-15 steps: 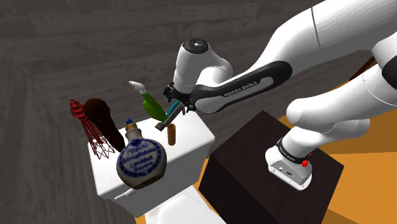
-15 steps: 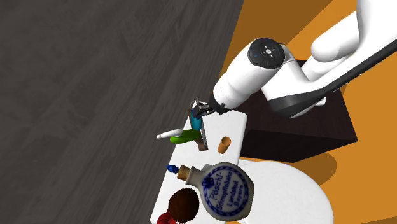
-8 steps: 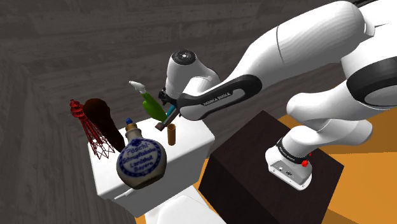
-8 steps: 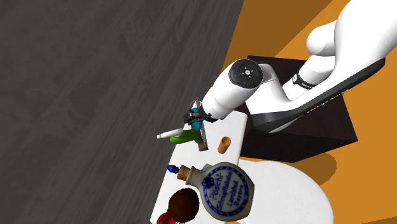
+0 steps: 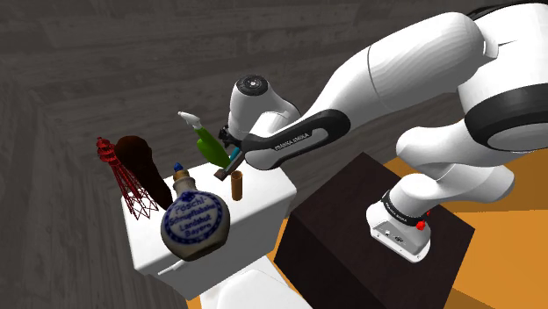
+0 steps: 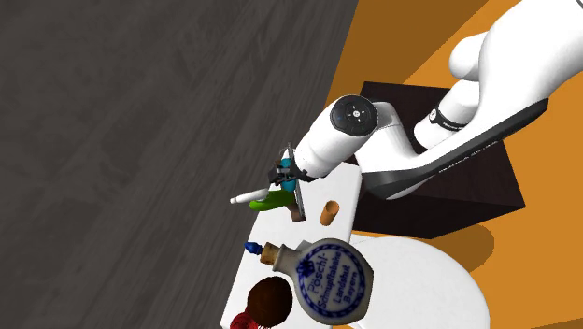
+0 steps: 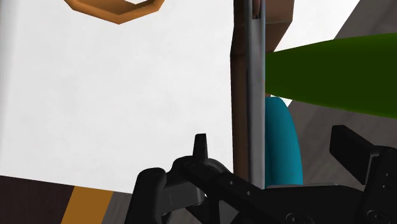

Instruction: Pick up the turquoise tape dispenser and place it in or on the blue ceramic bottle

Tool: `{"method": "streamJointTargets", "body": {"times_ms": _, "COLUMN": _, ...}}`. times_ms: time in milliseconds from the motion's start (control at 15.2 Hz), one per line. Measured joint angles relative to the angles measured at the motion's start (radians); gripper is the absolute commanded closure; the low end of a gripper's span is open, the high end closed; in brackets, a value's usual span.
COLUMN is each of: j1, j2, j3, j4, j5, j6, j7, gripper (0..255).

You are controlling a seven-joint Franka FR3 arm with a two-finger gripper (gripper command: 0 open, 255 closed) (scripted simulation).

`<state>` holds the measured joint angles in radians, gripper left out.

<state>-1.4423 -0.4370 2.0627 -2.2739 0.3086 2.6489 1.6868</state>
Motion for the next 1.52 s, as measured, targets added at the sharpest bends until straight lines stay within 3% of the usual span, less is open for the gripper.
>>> {"method": "streamJointTargets", "body": {"times_ms": 66, "j1": 0.000, "j2": 0.000, "j3": 0.000, "j4": 0.000, "j5": 0.000, "j6": 0.000, "j7": 0.000, "gripper": 0}}
{"method": "streamJointTargets", "body": {"times_ms": 132, "j1": 0.000, "j2": 0.000, "j3": 0.000, "j4": 0.000, "j5": 0.000, "j6": 0.000, "j7": 0.000, "gripper": 255}}
{"method": "streamJointTargets", "body": {"times_ms": 792, "j1": 0.000, "j2": 0.000, "j3": 0.000, "j4": 0.000, "j5": 0.000, "j6": 0.000, "j7": 0.000, "gripper": 255}}
{"method": "streamJointTargets", "body": {"times_ms": 1188, "j1": 0.075, "j2": 0.040, "j3": -0.089, "j4": 0.012, "j5": -0.057, "j6": -0.056, "j7": 0.029, "gripper": 255}}
{"method": "streamJointTargets", "body": {"times_ms": 1518, "j1": 0.166, "j2": 0.084, "j3": -0.191, "j4": 0.023, "j5": -0.118, "j6": -0.110, "j7": 0.063, "gripper": 255}}
